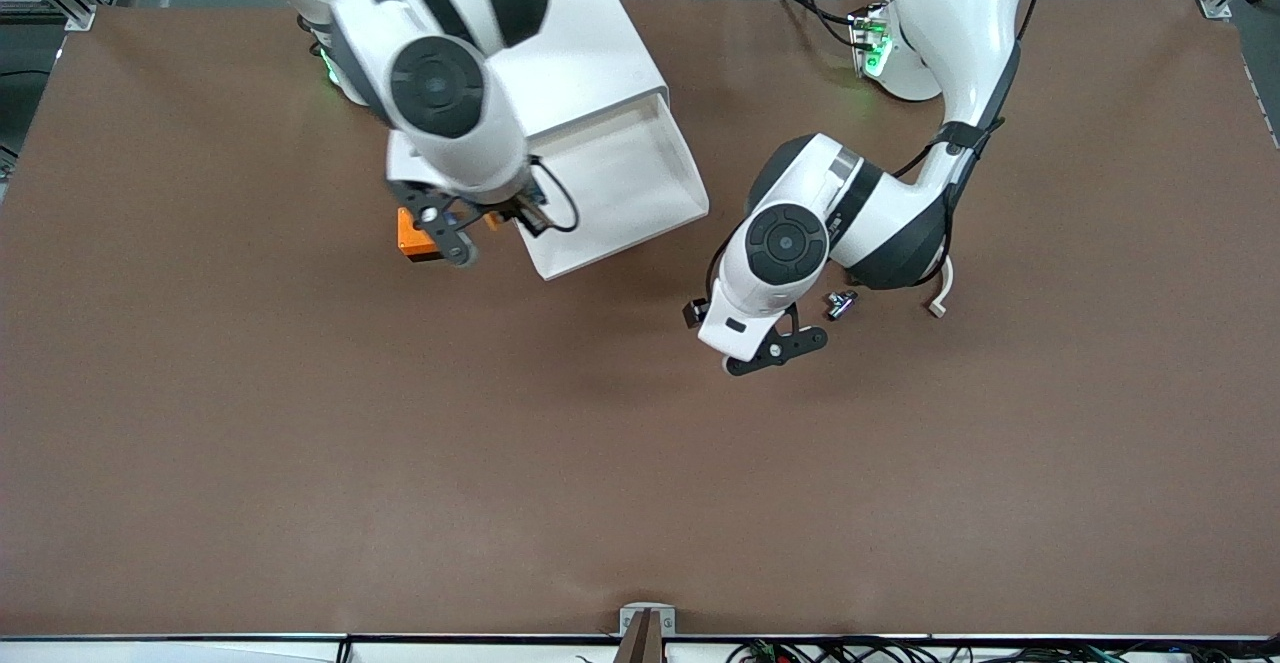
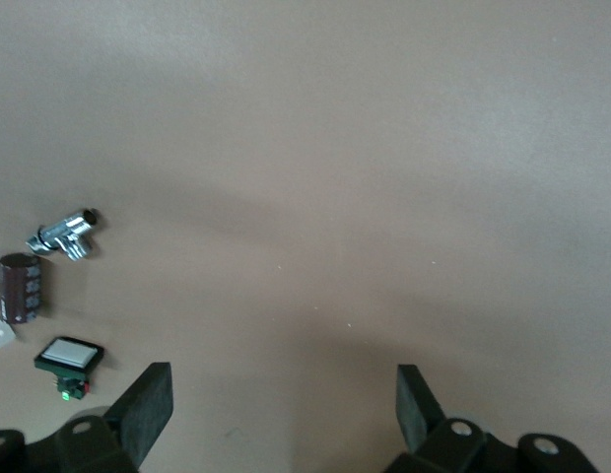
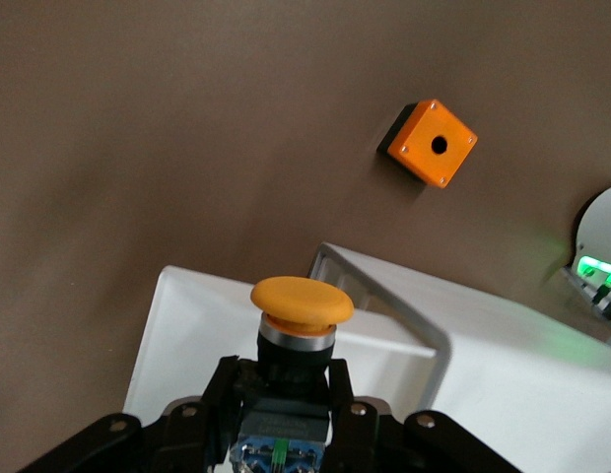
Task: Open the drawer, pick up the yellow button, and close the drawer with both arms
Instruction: 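Push the drawer shut with the left gripper while the right gripper carries the button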
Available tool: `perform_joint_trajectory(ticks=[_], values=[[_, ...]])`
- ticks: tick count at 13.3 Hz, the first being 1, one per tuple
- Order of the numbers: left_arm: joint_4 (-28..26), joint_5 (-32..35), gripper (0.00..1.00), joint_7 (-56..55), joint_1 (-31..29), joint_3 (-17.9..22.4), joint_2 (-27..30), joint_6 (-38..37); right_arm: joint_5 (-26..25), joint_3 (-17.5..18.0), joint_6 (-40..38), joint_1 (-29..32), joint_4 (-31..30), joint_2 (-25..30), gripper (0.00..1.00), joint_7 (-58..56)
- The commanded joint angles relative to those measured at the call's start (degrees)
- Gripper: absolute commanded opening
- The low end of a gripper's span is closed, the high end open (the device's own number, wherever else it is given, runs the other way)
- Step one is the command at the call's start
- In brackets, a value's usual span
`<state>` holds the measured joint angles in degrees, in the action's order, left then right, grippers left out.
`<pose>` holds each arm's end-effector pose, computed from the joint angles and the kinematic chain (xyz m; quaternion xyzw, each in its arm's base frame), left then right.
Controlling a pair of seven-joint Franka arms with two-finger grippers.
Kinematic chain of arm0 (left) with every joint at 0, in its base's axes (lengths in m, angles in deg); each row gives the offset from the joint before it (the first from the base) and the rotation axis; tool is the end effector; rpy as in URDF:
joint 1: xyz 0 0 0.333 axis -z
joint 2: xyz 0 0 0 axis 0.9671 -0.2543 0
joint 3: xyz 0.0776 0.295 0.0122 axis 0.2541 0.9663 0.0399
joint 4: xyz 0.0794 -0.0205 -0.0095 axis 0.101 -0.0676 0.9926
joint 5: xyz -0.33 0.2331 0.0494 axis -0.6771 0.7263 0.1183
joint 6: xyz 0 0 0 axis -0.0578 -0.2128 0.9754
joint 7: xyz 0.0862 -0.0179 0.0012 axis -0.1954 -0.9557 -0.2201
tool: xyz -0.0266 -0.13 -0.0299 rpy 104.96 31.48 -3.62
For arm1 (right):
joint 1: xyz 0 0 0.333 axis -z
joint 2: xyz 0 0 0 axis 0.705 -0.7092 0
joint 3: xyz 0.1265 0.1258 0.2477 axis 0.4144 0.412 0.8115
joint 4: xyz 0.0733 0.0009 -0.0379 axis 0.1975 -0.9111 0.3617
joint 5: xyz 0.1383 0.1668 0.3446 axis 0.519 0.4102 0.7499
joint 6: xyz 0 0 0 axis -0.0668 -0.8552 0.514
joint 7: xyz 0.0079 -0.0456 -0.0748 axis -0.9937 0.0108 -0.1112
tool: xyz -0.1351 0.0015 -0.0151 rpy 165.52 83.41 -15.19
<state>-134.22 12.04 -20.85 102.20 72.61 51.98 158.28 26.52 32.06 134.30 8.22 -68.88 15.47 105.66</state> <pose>0.5781 -0.4188 0.3172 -0.9840 -0.1557 0.0869 0.0054 0.5330 0.3503 0.4777 0.9129 -0.3819 -0.1246 0.0722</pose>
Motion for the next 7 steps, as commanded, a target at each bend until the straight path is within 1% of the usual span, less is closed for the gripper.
perform_joint_trajectory(ticks=[1,3,5,7], values=[[-0.4,0.2,1.0,-1.7,0.0,-0.5,0.3,1.1,0.6,0.5,-4.8,7.4,0.4,3.0,0.24,-16.0],[-0.4,0.3,1.0,-3.7,0.8,-0.5,-0.1,2.1,-1.2,0.5,-6.7,14.0,-0.1,4.2,0.24,-31.2],[-0.5,0.4,1.0,-7.1,2.3,-0.5,-0.6,3.6,-6.4,0.6,-6.4,18.0,-1.1,4.3,0.24,-43.7],[-0.6,0.3,1.0,-9.3,4.1,-0.5,-0.7,5.7,-7.7,0.6,-4.3,23.6,-3.2,4.0,0.24,-55.5]])
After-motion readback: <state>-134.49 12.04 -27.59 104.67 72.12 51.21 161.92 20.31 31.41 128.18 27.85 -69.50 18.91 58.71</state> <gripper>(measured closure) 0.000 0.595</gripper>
